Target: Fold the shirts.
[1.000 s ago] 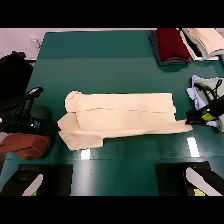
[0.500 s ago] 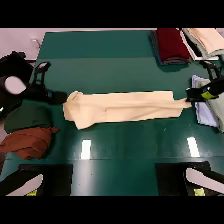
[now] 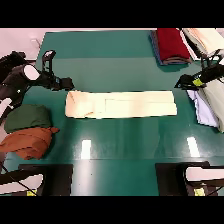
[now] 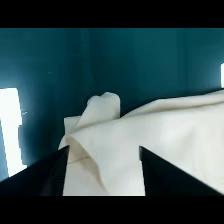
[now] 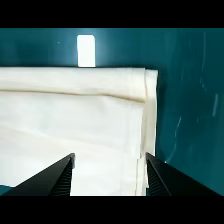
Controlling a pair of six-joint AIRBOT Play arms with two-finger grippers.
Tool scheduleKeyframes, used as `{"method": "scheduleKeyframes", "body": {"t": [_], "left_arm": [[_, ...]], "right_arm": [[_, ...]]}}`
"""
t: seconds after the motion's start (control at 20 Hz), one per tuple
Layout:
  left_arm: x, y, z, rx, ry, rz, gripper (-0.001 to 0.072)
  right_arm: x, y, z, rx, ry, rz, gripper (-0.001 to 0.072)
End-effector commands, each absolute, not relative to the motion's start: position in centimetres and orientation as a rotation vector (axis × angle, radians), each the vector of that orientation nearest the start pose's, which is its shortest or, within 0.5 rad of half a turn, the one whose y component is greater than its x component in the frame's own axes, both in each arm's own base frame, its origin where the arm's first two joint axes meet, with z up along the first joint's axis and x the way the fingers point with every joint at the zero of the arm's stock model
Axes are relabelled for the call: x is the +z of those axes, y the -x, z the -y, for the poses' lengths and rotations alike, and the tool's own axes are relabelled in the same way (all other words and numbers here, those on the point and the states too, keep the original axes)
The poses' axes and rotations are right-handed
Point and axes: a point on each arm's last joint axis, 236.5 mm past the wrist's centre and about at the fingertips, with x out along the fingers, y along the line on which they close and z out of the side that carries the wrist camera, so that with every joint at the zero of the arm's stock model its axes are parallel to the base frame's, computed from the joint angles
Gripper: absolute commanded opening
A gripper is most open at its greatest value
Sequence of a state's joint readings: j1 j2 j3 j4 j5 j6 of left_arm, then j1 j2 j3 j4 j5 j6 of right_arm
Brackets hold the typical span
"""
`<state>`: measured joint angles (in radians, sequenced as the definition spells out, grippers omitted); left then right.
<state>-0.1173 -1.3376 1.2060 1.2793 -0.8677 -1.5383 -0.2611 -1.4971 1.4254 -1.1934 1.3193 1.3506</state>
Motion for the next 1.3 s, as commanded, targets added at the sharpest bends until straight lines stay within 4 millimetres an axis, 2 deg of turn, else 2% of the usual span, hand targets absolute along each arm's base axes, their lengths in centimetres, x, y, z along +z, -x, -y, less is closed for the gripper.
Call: {"method": "scheduleKeyframes", "body": {"t": [0.0, 0.05, 0.1, 0.15, 0.3, 0.4, 0.5, 0.65, 0.7, 0.75, 0.85, 0.95, 1.05, 1.25], "left_arm": [[4.0, -44.9, 10.8, -0.229, 0.224, -1.023, 0.0525], [4.0, -44.6, 11.1, -0.237, 0.236, -1.036, 0.0369], [3.9, -44.4, 11.2, -0.242, 0.245, -1.045, 0.0141], [4.0, -44.4, 11.6, -0.251, 0.267, -1.044, 0.0025], [4.8, -44.3, 13.7, -0.309, 0.359, -1.038, 0.0020], [4.7, -44.1, 15.0, -0.348, 0.330, -1.035, 0.0020], [4.5, -43.6, 16.8, -0.380, 0.309, -1.040, 0.0020], [3.5, -42.9, 20.4, -0.439, 0.280, -1.054, 0.0020], [3.0, -42.7, 21.6, -0.454, 0.273, -1.059, 0.0020], [2.4, -42.6, 22.8, -0.456, 0.285, -1.065, 0.0020], [1.1, -42.6, 25.3, -0.474, 0.288, -1.063, 0.0019], [-0.4, -42.4, 28.1, -0.512, 0.275, -1.086, 0.0019], [-1.7, -42.5, 31.2, -0.554, 0.262, -1.112, 0.0019], [-4.0, -43.1, 36.3, -0.622, 0.223, -1.134, 0.0019]], "right_arm": [[1.3, -42.2, 3.5, 0.201, -0.392, -1.296, 0.0516], [0.3, -41.0, 4.5, 0.191, -0.418, -1.327, 0.0516], [-0.8, -39.9, 5.5, 0.175, -0.448, -1.353, 0.0517], [-1.9, -38.8, 6.3, 0.167, -0.487, -1.373, 0.0517], [-4.7, -37.1, 5.9, 0.213, -0.696, -1.389, 0.0517], [-6.3, -36.7, 4.1, 0.273, -0.802, -1.401, 0.0515], [-7.9, -36.9, 2.2, 0.302, -0.818, -1.437, 0.0515], [-9.1, -38.3, 0.0, 0.313, -0.751, -1.433, 0.0511], [-9.1, -39.0, -0.7, 0.316, -0.722, -1.419, 0.0436], [-8.8, -39.5, -1.2, 0.328, -0.699, -1.409, 0.0274], [-6.8, -40.7, -1.9, 0.369, -0.656, -1.383, 0.0019], [-3.1, -41.9, -2.3, 0.415, -0.594, -1.324, 0.0021], [1.7, -42.9, -3.5, 0.462, -0.510, -1.240, 0.0021], [11.4, -43.6, -7.9, 0.528, -0.394, -1.069, 0.0021]]}}
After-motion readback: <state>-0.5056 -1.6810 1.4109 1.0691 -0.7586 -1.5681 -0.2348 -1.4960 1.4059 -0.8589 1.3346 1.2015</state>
